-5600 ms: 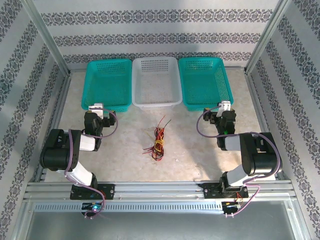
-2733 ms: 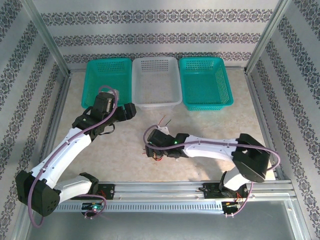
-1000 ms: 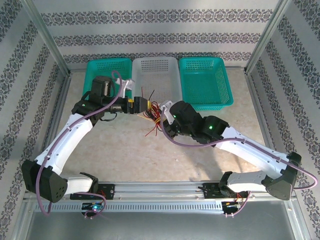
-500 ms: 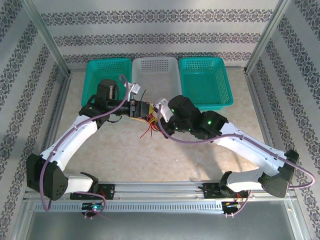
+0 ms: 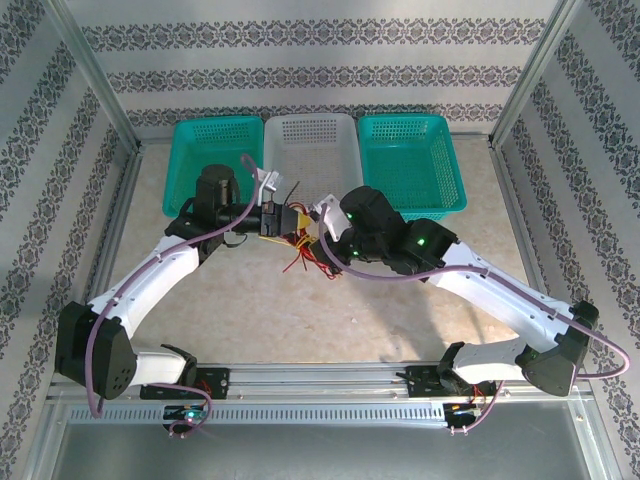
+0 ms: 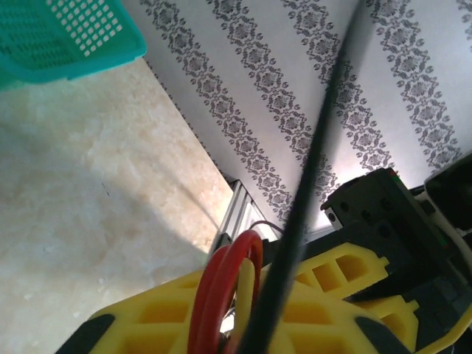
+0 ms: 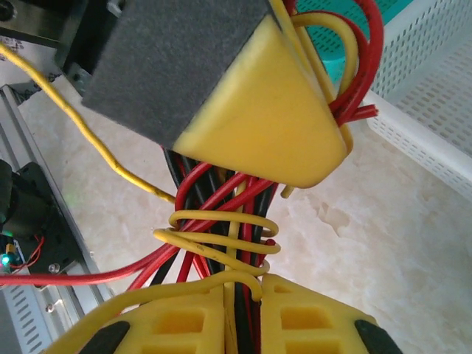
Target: Untangle the cables
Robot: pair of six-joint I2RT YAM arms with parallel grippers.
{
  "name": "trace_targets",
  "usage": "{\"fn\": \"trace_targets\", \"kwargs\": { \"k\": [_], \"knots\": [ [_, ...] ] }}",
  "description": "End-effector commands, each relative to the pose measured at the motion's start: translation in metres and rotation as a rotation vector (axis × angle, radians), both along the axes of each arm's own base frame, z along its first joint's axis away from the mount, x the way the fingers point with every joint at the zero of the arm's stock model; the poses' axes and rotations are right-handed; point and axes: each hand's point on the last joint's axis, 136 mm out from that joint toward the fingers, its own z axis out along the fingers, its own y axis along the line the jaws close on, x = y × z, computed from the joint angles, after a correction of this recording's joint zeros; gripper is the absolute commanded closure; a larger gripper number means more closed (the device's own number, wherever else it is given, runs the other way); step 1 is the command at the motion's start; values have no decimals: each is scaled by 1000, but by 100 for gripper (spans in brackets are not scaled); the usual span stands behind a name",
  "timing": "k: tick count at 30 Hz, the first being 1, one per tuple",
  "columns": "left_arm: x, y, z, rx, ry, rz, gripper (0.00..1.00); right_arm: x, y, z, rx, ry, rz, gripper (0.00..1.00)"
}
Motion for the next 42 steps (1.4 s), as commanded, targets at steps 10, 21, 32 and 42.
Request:
{"fn": "trace_targets", "kwargs": {
  "k": [10,21,32,42],
  "knots": [
    [34,32,11,30,-120,214,100,40,-116,13,39,-145,-546,2],
    [69,58,-11,54,-59,400,100,28,-184,-9,423,-109,-893,2],
    [55,48,-17,-32,-52,319,100,60,-95,10,284,41,-579,10],
    [32,34,26,-208,-106,155,100,49,-31,80,450,141,-297,43]
  ]
}}
